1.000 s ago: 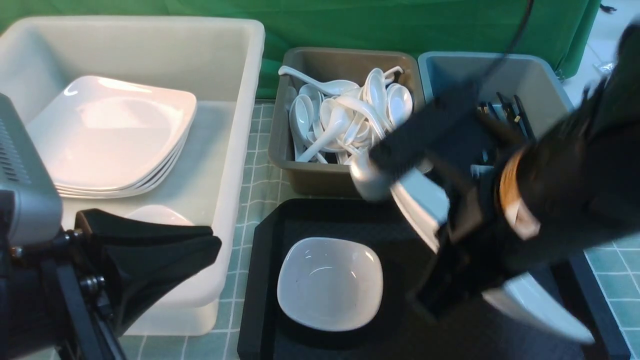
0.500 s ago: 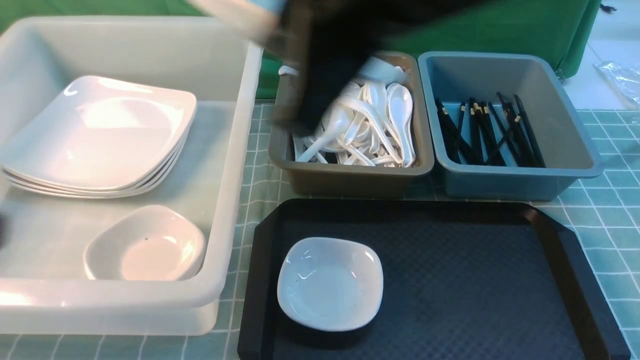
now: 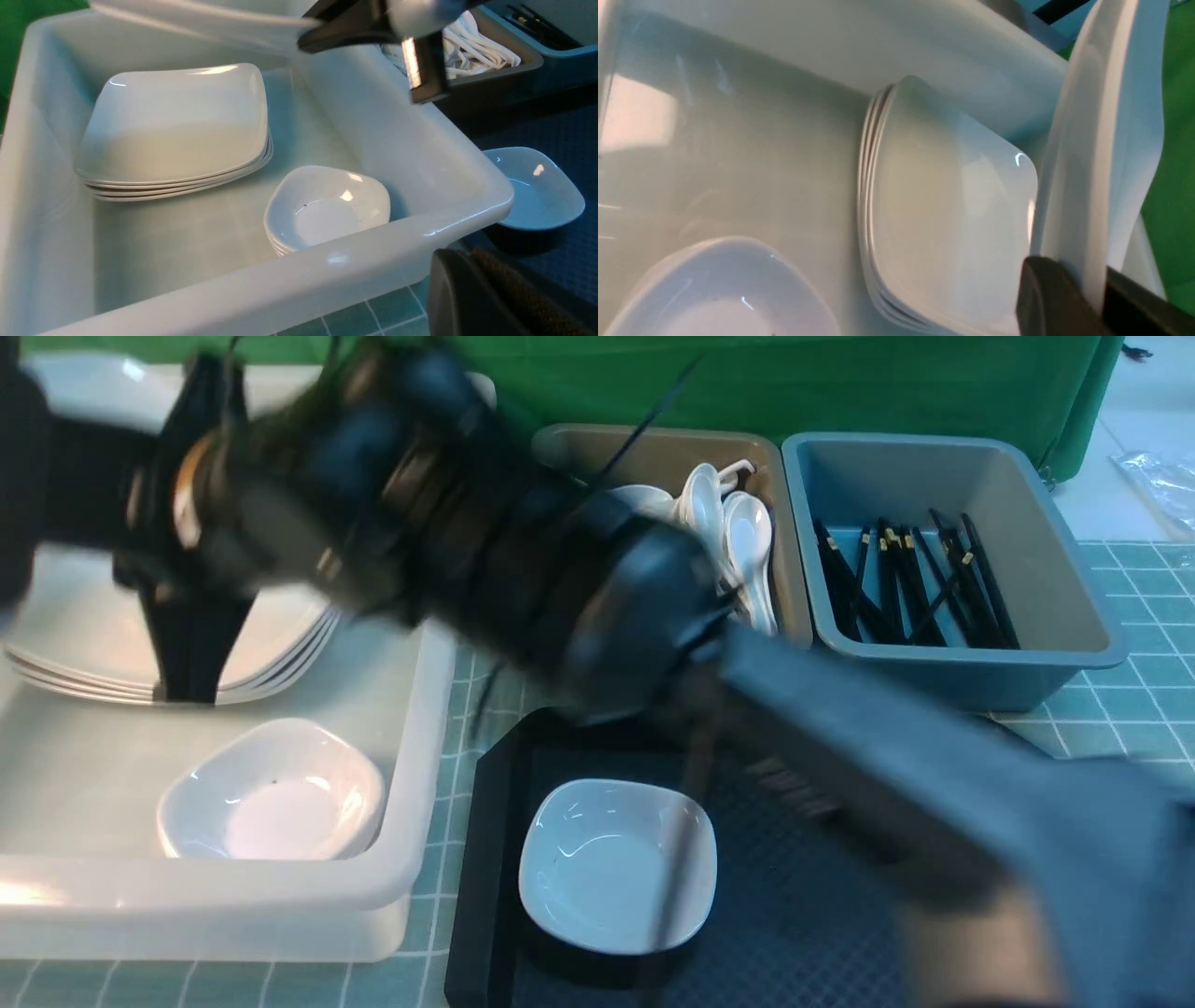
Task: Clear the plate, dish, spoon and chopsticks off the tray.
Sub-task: Use the right arm to put the plate into the large storage box on the left
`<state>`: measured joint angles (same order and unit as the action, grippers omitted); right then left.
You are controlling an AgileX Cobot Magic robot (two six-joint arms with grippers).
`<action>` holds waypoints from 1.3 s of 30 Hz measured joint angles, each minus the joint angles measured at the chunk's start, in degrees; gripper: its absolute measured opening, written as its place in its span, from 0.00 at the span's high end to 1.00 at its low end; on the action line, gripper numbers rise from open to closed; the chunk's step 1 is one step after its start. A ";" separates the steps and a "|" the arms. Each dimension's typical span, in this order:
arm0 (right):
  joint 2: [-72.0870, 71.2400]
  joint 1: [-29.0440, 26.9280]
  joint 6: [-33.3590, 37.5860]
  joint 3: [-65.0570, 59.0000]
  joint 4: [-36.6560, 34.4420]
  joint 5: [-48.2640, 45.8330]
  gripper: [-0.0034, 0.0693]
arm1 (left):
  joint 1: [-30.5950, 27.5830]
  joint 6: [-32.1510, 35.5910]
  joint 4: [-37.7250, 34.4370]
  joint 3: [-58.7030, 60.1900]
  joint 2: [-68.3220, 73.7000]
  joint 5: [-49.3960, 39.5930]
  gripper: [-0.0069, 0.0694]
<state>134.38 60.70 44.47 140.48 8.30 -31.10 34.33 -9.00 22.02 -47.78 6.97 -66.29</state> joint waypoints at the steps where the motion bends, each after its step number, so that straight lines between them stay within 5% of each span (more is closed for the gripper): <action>1: 2.55 -0.16 1.48 1.90 -0.03 0.39 0.87 | 0.00 0.59 -0.61 0.00 -0.05 -0.14 0.89; 8: 9.21 -2.73 6.95 3.83 -1.22 1.45 0.87 | 0.00 2.73 -3.59 0.00 -0.07 -0.19 0.89; 20: 11.57 -4.73 28.17 3.90 -10.43 4.90 0.87 | 0.00 2.90 -5.97 0.00 -0.07 1.29 0.89; 32: 13.70 -5.78 25.27 3.84 -10.94 10.48 0.84 | 0.00 2.98 -8.78 0.00 -0.07 3.14 0.89; 35: 13.90 -5.78 25.05 3.84 -10.88 11.82 0.78 | 0.00 3.20 -9.38 0.00 -0.07 3.14 0.89; 39: 13.90 -5.78 21.34 3.84 -10.88 13.14 0.56 | 0.00 3.73 -10.47 0.00 -0.07 3.14 0.89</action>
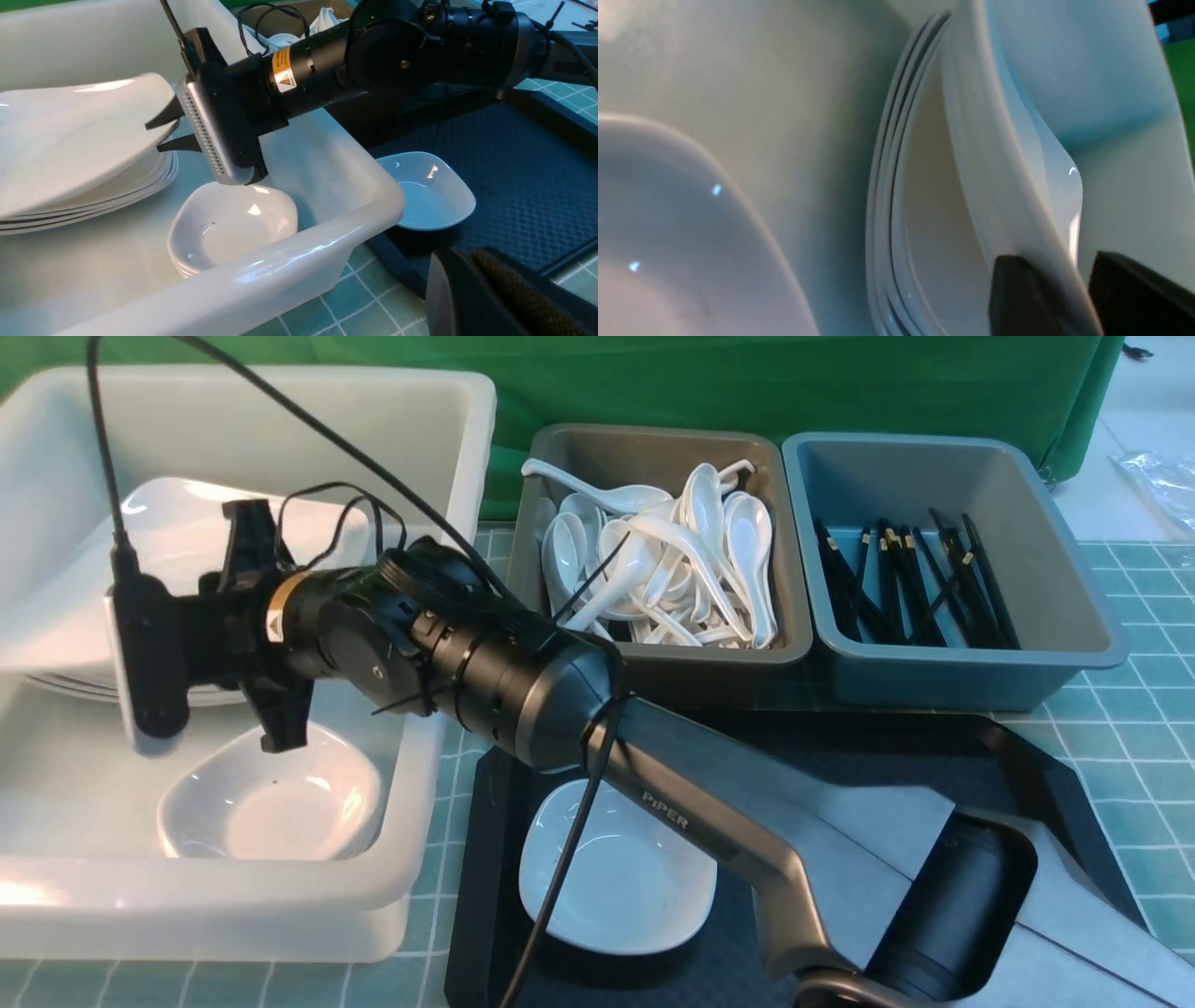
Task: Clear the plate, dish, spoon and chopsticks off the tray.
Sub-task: Use the right arm to put the plate into the large storage box on the left, then use the left arm to grab a small plate from the dinner plate
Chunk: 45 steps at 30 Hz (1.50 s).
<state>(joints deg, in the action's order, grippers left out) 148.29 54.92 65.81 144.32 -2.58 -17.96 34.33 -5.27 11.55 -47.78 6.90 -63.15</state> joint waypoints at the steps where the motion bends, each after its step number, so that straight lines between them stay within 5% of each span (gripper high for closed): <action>1: 0.00 0.00 -2.14 0.00 0.08 0.07 0.49 | 0.00 0.00 -0.46 0.00 0.00 0.00 0.89; 5: -0.05 0.00 -8.61 0.00 0.17 -1.13 0.38 | 0.00 0.92 -2.03 0.00 0.00 -0.05 0.89; 13: -5.54 0.00 -18.34 0.16 0.79 -11.91 0.40 | 0.00 1.93 -2.57 0.00 0.00 -0.05 0.89; 17: -10.39 0.00 -29.97 0.48 0.79 -14.07 0.53 | 0.00 1.93 -1.86 0.00 0.00 -0.05 0.89; 24: -11.84 0.00 -49.97 0.56 -0.05 -23.42 0.91 | 0.00 -1.87 8.14 0.00 0.00 -1.51 0.89; 30: -12.04 -0.22 -52.26 0.52 -1.30 -34.10 0.93 | 0.00 -3.53 14.30 0.05 2.65 -3.33 0.89; 36: -11.21 -0.44 -49.83 0.52 -11.97 -35.03 0.93 | 0.00 -5.65 15.76 0.05 12.71 -4.05 0.89; 45: -13.91 -3.36 -50.00 0.52 -10.73 -44.90 0.93 | 0.00 -6.53 16.09 -0.14 25.53 -1.88 0.89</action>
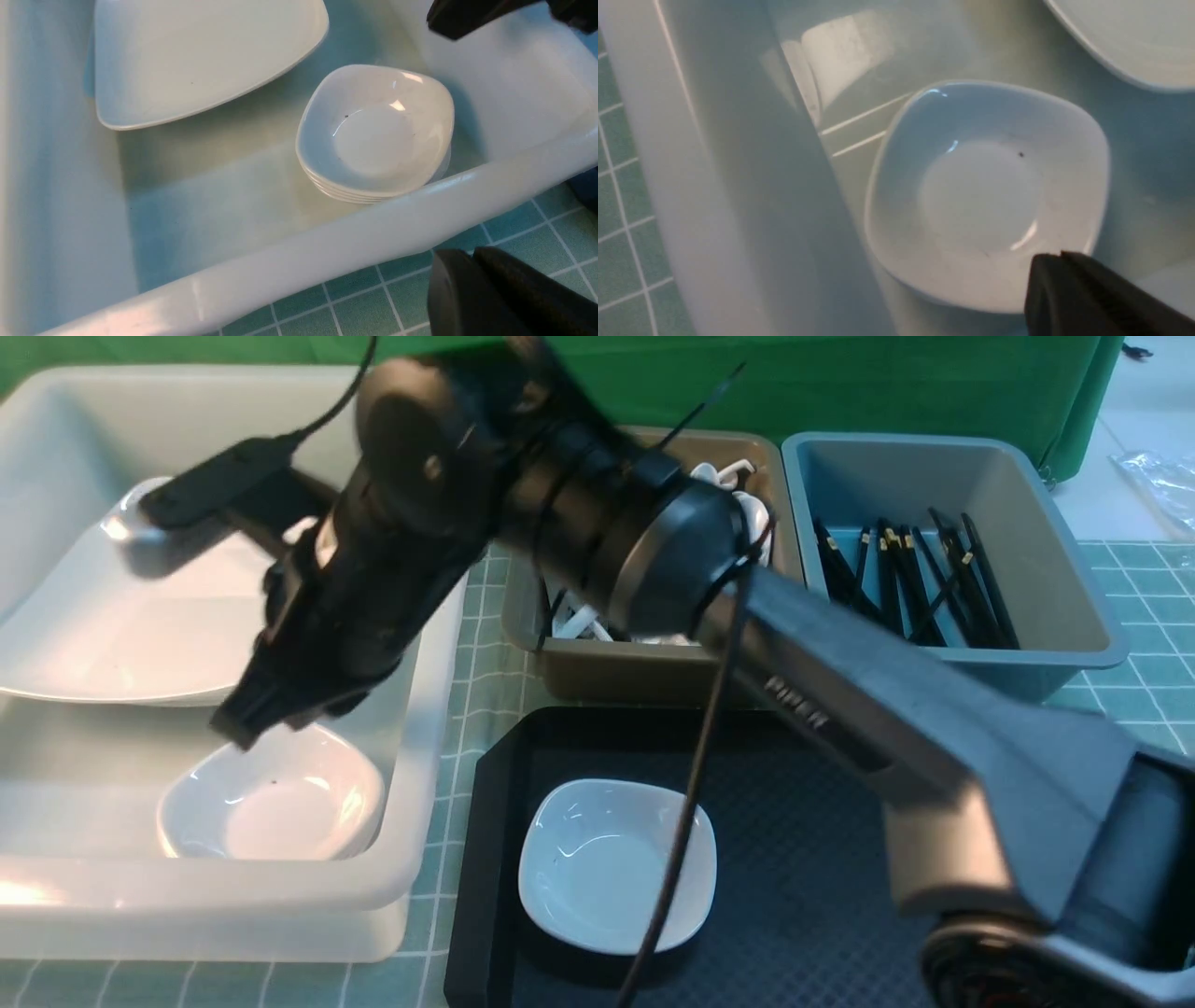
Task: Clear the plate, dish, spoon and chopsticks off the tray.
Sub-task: Use the left arm to grab a small plate from the dinner plate
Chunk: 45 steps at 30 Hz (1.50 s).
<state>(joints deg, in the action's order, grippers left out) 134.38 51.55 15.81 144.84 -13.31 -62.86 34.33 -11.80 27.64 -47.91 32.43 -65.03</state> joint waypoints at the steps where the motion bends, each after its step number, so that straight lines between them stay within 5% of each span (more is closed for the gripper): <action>1: -0.47 -0.30 -0.11 0.00 0.72 -0.93 0.93 | 0.00 -0.09 -0.16 -0.34 1.26 0.73 0.89; 11: -16.19 -1.65 -1.57 -6.44 11.45 -2.03 0.93 | -0.48 -0.10 -1.30 -6.46 16.84 4.53 0.89; 17: -38.88 -2.28 -2.70 -30.10 20.35 -1.89 0.93 | -13.67 11.14 -15.93 -10.09 27.47 11.99 0.89; 24: -55.40 -5.76 -4.72 -54.63 21.65 3.73 0.93 | -30.91 26.12 -34.03 -10.16 37.09 17.92 0.89; 36: -64.01 -6.81 -6.96 -64.41 22.25 11.93 0.93 | -38.23 22.03 -20.42 -21.41 60.79 18.07 0.89; 45: -64.01 -6.81 -6.65 -65.65 22.25 11.93 0.92 | -42.45 22.93 -20.32 -27.19 70.28 14.11 0.89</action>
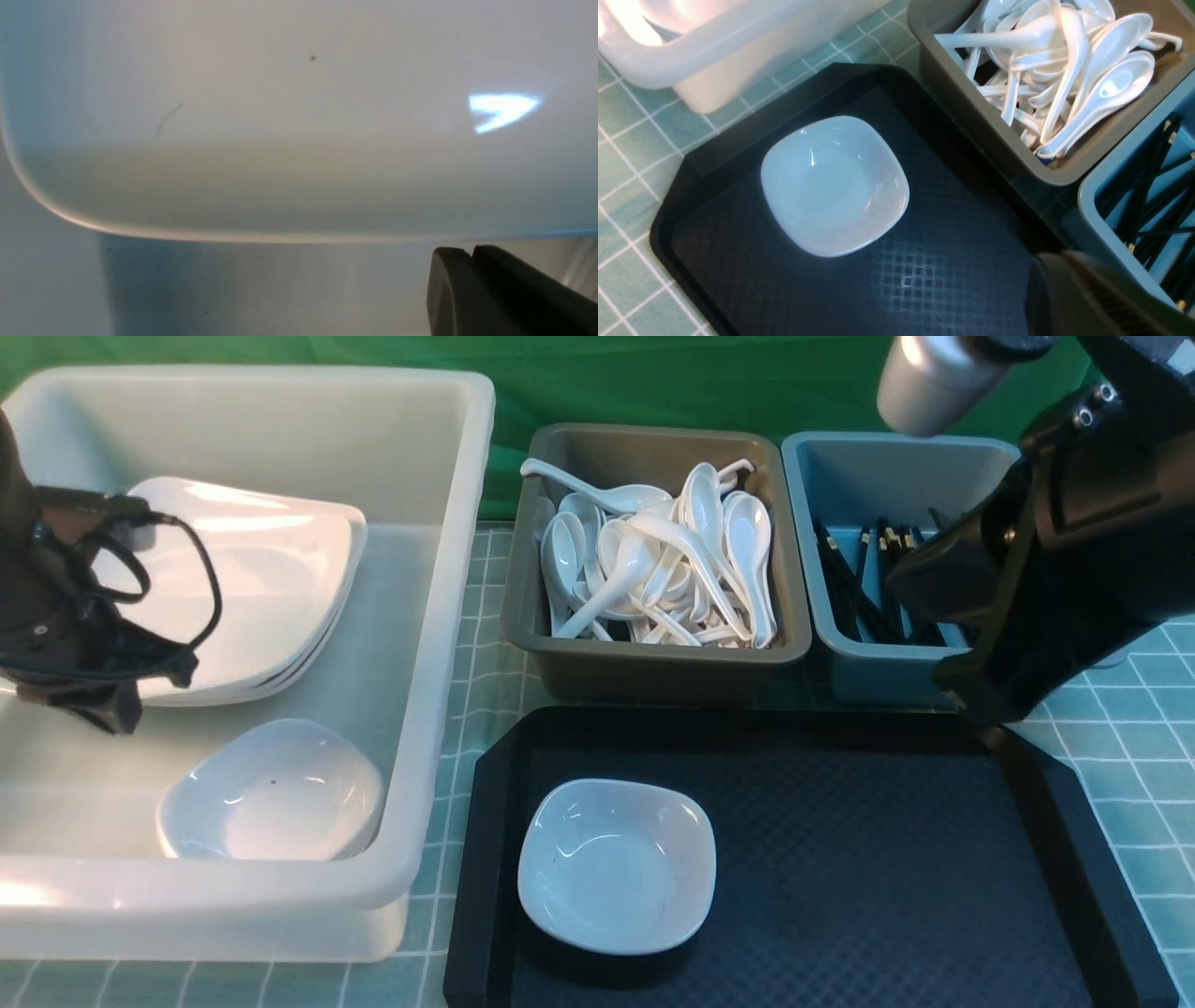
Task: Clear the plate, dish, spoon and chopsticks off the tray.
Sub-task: Use the left arm to grab a small plate from the dinner plate
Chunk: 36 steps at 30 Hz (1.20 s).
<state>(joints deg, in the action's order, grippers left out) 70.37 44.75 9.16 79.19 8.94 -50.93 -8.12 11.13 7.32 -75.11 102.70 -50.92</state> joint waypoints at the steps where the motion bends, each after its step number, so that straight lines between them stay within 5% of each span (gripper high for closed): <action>1: 0.00 0.00 0.16 -0.22 0.00 0.00 0.92 | -0.70 0.21 0.00 0.00 0.87 0.71 0.89; 11: 0.00 0.00 0.42 -0.55 0.00 0.02 0.92 | -3.43 1.92 0.10 -2.85 6.06 12.04 0.89; 23: -1.66 0.00 -2.47 -0.59 4.31 -5.34 0.91 | -0.54 3.75 -5.55 -5.45 -1.35 2.58 0.89; 29: -6.59 0.00 -10.18 -3.49 12.47 -10.94 0.91 | 12.61 5.27 -7.32 0.76 -15.07 6.94 0.89; 34: -14.87 0.00 -16.24 -12.11 15.11 -11.46 0.91 | 39.30 5.18 -8.04 11.80 -22.18 10.01 0.89; 36: -16.13 0.00 -16.91 -13.58 15.18 -11.52 0.91 | 44.57 4.45 -7.32 13.39 -21.64 10.99 0.89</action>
<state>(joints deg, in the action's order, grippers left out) 54.24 44.75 -7.75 65.61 24.12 -62.45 36.45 15.58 0.00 -61.72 81.06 -39.92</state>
